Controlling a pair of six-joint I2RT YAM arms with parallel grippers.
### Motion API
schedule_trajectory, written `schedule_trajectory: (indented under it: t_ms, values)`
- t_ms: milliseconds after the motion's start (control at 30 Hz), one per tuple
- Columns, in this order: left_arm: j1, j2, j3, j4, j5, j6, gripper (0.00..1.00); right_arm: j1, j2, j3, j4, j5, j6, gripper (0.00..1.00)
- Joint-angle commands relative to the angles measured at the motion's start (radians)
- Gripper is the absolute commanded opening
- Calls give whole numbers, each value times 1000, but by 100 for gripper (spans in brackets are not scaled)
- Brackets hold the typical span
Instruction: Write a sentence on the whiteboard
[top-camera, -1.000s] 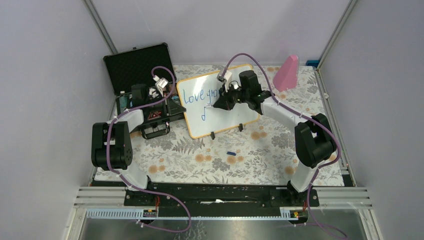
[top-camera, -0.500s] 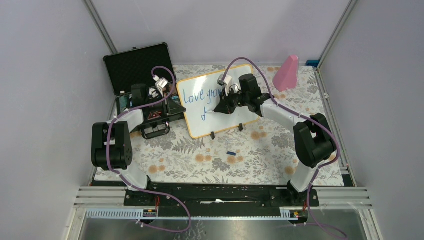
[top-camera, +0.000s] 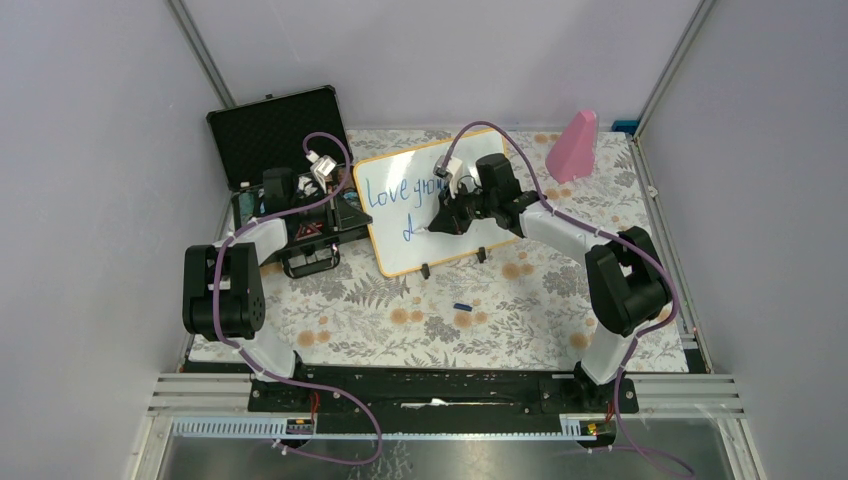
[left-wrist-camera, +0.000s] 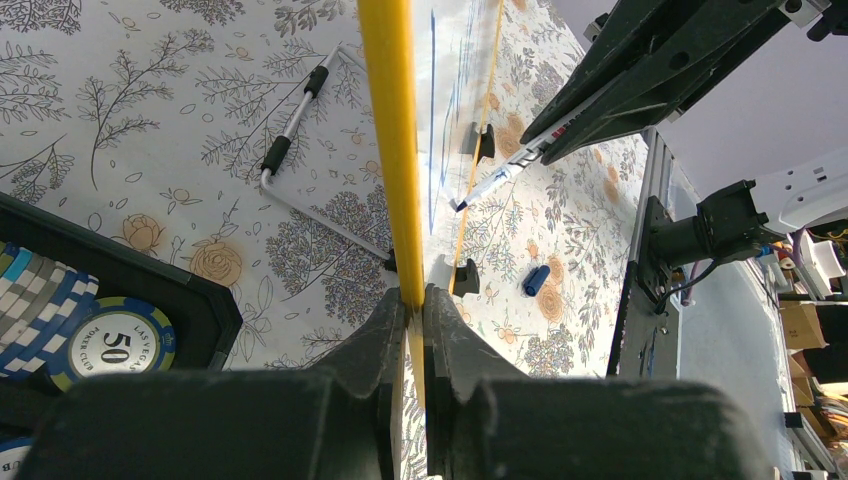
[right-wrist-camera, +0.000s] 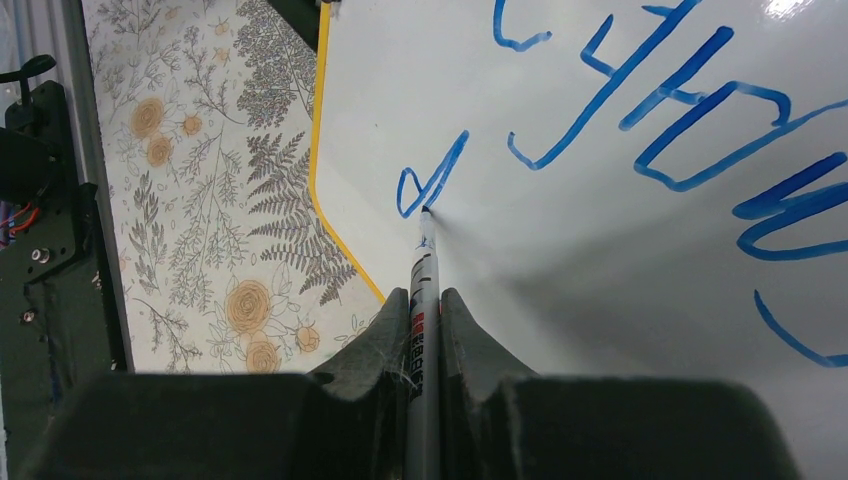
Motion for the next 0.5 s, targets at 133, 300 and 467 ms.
schedule_trajectory:
  t_ms: [133,300,467]
  values:
    - [-4,-21,33,30,-6,41,0,14,-9,-14,22,9,-28,0]
    - [-4,-23,33,28,-7,43,0,19,-12,-26,21,11,-32,0]
    - [-4,-25,33,27,-7,41,0,19,-22,-25,7,21,-51,0]
